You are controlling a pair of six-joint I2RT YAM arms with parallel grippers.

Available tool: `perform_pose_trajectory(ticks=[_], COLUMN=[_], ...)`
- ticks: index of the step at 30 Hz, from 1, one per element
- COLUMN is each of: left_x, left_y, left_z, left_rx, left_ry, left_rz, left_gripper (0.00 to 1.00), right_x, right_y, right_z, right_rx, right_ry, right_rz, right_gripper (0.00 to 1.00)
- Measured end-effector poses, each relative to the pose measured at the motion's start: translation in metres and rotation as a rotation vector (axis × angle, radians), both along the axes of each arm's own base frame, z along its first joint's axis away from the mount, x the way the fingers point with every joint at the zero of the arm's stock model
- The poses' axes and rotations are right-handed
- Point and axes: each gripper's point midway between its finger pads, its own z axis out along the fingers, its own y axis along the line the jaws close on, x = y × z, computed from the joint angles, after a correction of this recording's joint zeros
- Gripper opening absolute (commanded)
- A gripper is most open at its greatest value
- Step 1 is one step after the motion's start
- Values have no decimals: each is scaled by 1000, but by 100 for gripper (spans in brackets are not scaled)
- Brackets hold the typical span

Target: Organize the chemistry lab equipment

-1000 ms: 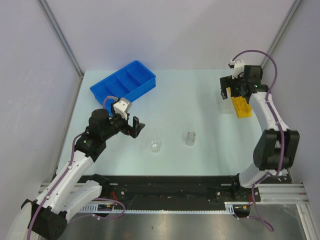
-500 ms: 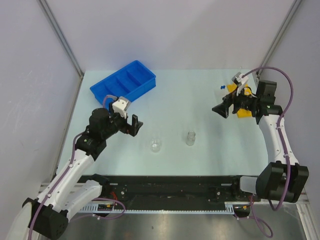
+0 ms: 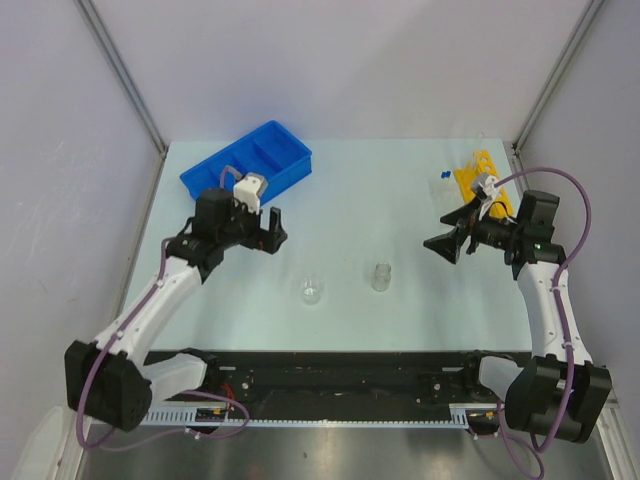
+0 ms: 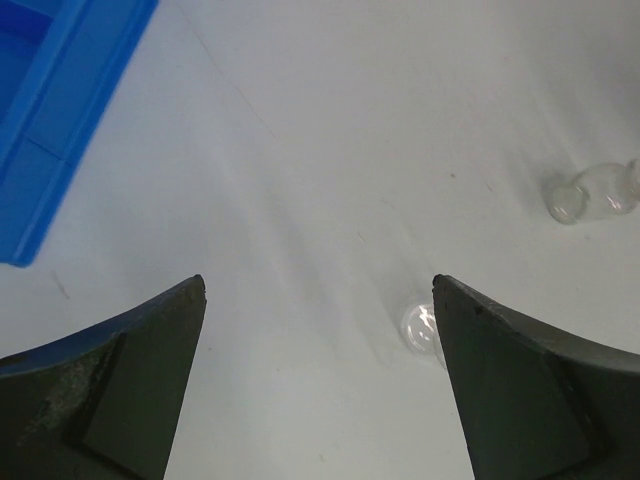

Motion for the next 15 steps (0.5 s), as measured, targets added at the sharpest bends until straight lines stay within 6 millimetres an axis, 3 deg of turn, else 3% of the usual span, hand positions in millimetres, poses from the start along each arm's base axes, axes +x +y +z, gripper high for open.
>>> perform_pose_trajectory(ticks=[3, 7, 12, 15], left_x=[30, 88, 161, 187], left_y=[5, 21, 41, 51], left_z=[5, 4, -21, -44], left_rx=[33, 103, 211, 267], left_ry=[32, 78, 146, 197], left_rz=[53, 153, 242, 264], left_gripper=[97, 89, 82, 79], right_x=[0, -2, -4, -5], right_y=[1, 3, 4, 7], right_z=[1, 3, 5, 6], right_rx=[7, 16, 24, 28], right_ry=[-5, -13, -16, -12], right_rz=[8, 23, 35, 42], right_gripper=[100, 100, 100, 100])
